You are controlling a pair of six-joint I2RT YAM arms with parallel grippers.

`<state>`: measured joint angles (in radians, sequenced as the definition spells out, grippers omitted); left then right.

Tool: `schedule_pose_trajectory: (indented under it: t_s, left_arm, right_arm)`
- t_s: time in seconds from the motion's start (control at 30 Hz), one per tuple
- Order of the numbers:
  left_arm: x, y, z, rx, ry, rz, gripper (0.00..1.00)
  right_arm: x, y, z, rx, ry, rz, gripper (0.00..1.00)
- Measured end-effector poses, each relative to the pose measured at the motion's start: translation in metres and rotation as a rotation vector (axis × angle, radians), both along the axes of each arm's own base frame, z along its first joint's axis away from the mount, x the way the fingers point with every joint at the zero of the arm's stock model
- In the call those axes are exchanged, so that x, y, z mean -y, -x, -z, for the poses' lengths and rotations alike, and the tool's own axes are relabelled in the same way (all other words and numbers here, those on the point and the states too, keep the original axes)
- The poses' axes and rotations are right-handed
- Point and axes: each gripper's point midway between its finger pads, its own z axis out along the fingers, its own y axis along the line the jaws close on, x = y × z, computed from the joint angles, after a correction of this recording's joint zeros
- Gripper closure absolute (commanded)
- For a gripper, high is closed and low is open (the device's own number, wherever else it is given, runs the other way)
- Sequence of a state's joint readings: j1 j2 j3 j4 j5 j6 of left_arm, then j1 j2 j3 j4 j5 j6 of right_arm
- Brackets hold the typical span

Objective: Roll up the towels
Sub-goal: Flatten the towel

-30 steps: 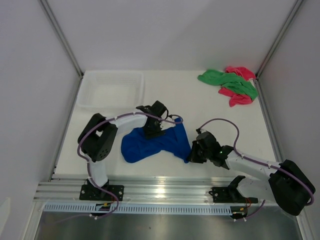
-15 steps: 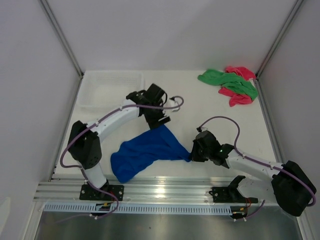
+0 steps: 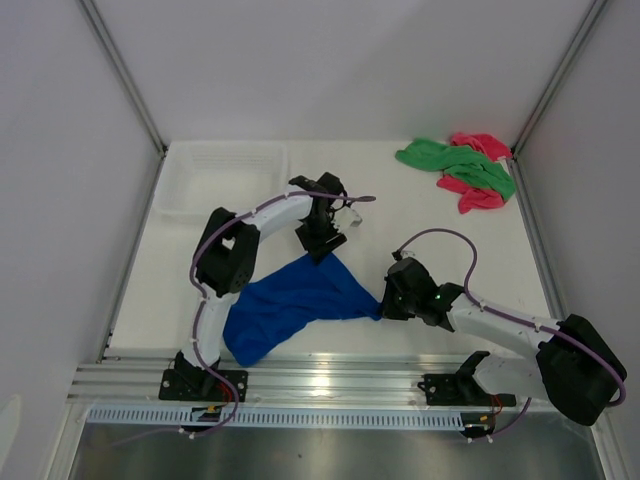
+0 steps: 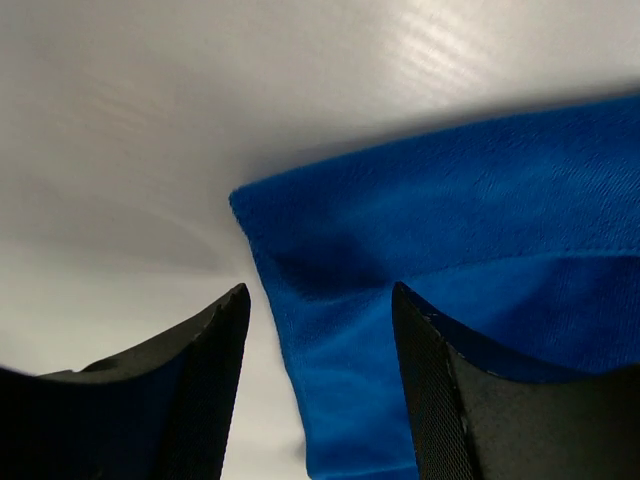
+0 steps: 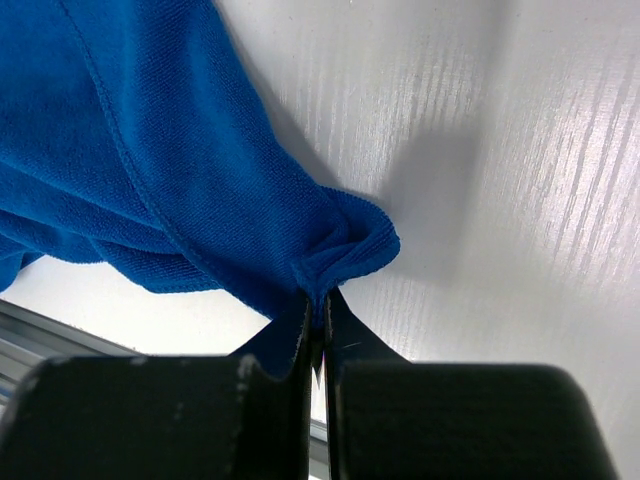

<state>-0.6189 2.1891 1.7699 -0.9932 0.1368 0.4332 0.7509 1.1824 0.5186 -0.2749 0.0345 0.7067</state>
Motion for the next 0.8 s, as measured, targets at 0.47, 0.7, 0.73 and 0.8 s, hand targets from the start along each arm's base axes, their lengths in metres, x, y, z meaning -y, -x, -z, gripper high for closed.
schedule_pose_trajectory:
  t_s: [0.47, 0.7, 0.73, 0.8]
  left_arm:
    - [0.002, -0.001, -0.005, -0.063, 0.011, -0.027, 0.46]
    - [0.0, 0.006, 0.013, -0.125, -0.019, -0.033, 0.56]
    - [0.0, 0.006, 0.013, -0.127, -0.021, -0.033, 0.58]
    - [0.001, 0.006, 0.012, -0.128, -0.019, -0.034, 0.66]
  right_arm:
    - [0.002, -0.001, 0.0, 0.012, 0.014, -0.007, 1.0]
    - [0.004, -0.003, -0.001, 0.026, 0.022, -0.008, 1.0]
    - [0.004, -0.004, -0.001, 0.03, 0.023, -0.006, 1.0]
    - [0.005, -0.004, -0.002, 0.035, 0.023, -0.003, 1.0]
